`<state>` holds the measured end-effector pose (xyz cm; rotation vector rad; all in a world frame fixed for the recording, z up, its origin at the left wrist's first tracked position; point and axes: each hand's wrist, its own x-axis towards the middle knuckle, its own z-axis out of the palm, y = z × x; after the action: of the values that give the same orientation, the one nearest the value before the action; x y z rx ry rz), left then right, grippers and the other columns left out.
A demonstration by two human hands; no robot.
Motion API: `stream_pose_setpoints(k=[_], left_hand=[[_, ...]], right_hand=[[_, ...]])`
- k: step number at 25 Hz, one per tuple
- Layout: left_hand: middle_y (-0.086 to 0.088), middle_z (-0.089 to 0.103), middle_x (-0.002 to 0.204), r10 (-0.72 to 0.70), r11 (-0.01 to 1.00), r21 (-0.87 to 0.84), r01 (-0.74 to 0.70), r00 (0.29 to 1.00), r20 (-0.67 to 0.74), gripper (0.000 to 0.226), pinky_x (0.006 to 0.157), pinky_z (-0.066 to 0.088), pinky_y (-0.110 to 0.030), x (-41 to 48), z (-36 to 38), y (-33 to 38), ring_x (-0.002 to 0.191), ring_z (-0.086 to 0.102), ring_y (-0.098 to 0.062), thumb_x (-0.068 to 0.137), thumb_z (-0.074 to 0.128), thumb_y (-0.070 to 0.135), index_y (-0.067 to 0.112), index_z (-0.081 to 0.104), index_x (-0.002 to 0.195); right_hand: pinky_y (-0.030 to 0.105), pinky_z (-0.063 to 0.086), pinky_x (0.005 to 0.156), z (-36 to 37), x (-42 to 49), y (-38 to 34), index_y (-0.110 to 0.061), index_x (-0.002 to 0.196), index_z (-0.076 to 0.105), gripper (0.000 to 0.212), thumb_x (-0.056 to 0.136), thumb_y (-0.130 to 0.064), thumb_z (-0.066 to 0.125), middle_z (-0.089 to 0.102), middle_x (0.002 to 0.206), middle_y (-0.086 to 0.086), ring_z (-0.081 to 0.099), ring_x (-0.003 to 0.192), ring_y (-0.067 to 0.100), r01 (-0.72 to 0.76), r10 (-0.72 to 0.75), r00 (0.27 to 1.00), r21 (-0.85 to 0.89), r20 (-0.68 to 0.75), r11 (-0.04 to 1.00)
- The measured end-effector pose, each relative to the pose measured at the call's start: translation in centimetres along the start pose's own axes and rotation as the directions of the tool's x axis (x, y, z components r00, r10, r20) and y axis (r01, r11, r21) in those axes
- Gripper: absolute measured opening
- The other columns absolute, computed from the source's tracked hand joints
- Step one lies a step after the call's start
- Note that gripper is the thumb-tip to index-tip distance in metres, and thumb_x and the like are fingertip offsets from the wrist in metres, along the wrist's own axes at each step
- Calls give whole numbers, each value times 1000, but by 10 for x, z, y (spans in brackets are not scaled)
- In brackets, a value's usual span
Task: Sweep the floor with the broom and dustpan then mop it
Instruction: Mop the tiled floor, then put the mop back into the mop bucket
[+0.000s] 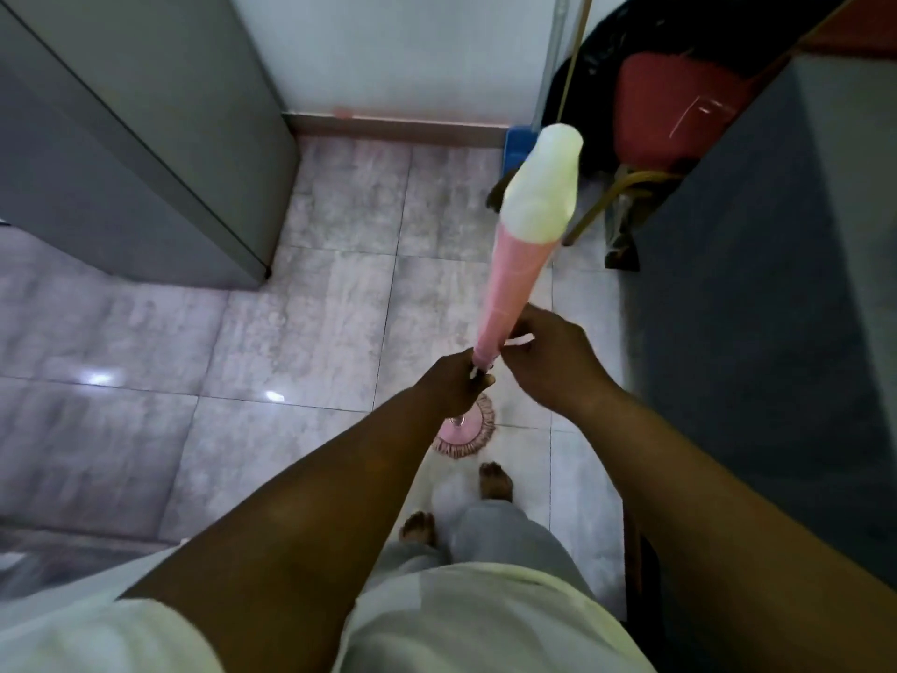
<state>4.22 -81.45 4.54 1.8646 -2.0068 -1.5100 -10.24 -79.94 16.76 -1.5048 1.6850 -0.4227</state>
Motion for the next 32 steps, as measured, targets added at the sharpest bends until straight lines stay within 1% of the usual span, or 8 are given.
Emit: stream_pose_setpoints(k=[3,11,16,19,21,25,29,32], left_hand=[[-13,64,123,-60,992,-112,53,996,-62,33,101,47,-41,13,-12,6,114,60,-28,98,53,22,8,57,128],[-12,60,131,-107,989,-120,89,982,-153,39,99,42,-29,34,-28,10,120,56,-25,97,55,18,6,52,134],[-8,59,122,-202,947,-261,187,979,-33,44,101,48,-31,44,-42,12,115,57,-20,100,51,12,3,40,142],[-13,59,125,-172,962,-223,159,984,-44,43,98,50,-37,34,-52,3,113,59,-24,100,52,15,5,43,140],[-13,59,125,-119,970,-221,100,990,-75,40,93,53,-31,25,-68,-1,109,60,-22,99,53,16,6,46,138],[-9,63,119,-25,979,-203,-19,977,-211,34,94,52,-36,5,-110,7,106,62,-24,98,56,23,11,51,129],[-6,65,105,2,958,-263,-113,922,-388,24,85,53,-32,-26,-155,8,96,63,-23,96,59,25,12,55,116],[-7,67,103,24,933,-304,-192,876,-481,19,82,53,-27,-57,-186,0,94,63,-20,95,62,26,14,59,109]], right_hand=[[21,48,79,-4,26,0,-25,120,60,37,85,-33,70,66,111,-6,63,94,9,159,-155,981,-28,116,987],[25,48,77,7,74,1,-24,107,62,28,85,-39,69,70,101,-6,64,91,10,256,-247,964,-89,101,963],[24,49,77,12,88,-5,-24,108,60,28,87,-41,67,70,100,-6,63,89,8,276,-267,958,-88,100,957],[20,48,76,18,84,-21,-24,109,60,27,87,-40,66,70,100,-6,62,89,7,294,-281,949,-87,141,952],[12,44,72,16,85,-38,-23,109,60,27,88,-40,66,69,98,-8,61,84,2,325,-313,940,-79,138,942],[2,35,70,7,89,-87,-24,116,59,34,87,-41,66,59,97,-19,54,80,-10,388,-387,922,-26,27,921],[8,43,73,5,95,-127,-25,124,57,39,90,-43,61,61,98,-18,57,82,-10,422,-418,905,36,-79,906],[32,55,85,23,96,-138,-22,123,57,33,99,-42,45,69,102,-3,65,94,10,408,-399,913,158,-90,899]])
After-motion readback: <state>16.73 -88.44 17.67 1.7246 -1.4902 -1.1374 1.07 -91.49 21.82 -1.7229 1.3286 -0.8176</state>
